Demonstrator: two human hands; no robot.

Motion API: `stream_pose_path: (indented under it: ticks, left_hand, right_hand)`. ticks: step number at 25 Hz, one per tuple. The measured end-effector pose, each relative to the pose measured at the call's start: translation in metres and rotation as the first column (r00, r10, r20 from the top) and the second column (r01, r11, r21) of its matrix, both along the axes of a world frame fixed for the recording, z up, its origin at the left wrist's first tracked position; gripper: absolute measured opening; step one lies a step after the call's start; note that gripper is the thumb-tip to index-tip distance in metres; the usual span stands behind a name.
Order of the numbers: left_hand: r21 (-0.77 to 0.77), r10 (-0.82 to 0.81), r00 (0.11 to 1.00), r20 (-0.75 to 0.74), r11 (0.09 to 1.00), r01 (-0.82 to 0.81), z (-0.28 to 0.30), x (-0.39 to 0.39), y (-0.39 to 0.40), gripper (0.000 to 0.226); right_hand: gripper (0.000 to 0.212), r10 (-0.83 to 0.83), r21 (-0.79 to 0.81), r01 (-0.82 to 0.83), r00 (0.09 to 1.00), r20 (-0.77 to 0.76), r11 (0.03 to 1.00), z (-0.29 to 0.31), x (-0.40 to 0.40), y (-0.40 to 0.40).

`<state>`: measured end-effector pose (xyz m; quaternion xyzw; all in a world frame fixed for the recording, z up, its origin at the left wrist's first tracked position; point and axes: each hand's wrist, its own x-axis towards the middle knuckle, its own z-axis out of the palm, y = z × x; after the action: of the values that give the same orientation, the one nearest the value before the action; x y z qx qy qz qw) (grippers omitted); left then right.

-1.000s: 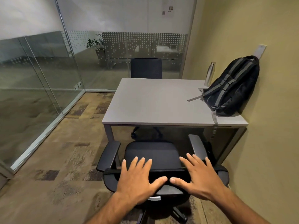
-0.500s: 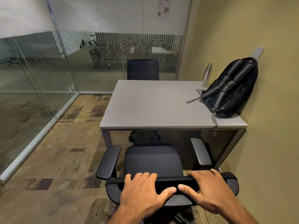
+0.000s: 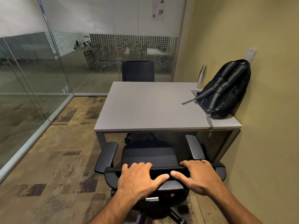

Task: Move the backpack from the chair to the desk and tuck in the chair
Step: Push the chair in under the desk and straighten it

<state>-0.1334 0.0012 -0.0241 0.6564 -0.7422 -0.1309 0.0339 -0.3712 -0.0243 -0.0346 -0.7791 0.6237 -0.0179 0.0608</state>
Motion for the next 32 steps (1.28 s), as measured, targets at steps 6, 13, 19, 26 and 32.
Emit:
stream_pose_path:
  ticks: [6, 13, 19, 26, 32]
  left_hand:
    - [-0.071, 0.019, 1.0, -0.004, 0.997, -0.019, 0.002, 0.004, -0.029, 0.1]
    - [-0.102, 0.033, 0.999, 0.001, 0.994, -0.033, 0.001, 0.014, -0.063, 0.1]
    - [-0.099, 0.037, 0.999, -0.003, 0.994, -0.037, -0.003, 0.024, -0.086, 0.108]
    - [-0.123, 0.051, 0.999, -0.001, 0.991, -0.05, -0.001, 0.04, -0.108, 0.106]
    - [-0.115, 0.031, 1.0, 0.004, 0.993, -0.03, -0.003, 0.032, -0.113, 0.106]
  right_hand:
    - [0.109, 0.004, -0.047, -0.002, 0.999, 0.036, 0.999, 0.0, 0.008, -0.031]
    - [0.112, 0.005, -0.066, -0.002, 0.999, 0.044, 0.998, 0.001, 0.019, -0.062]
    - [0.114, 0.008, -0.077, -0.004, 0.999, 0.044, 0.997, -0.001, 0.028, -0.082]
    - [0.114, 0.011, -0.091, -0.006, 0.999, 0.05, 0.996, -0.001, 0.044, -0.099]
    - [0.12, 0.023, -0.056, -0.02, 0.998, 0.058, 0.998, 0.006, 0.036, -0.105]
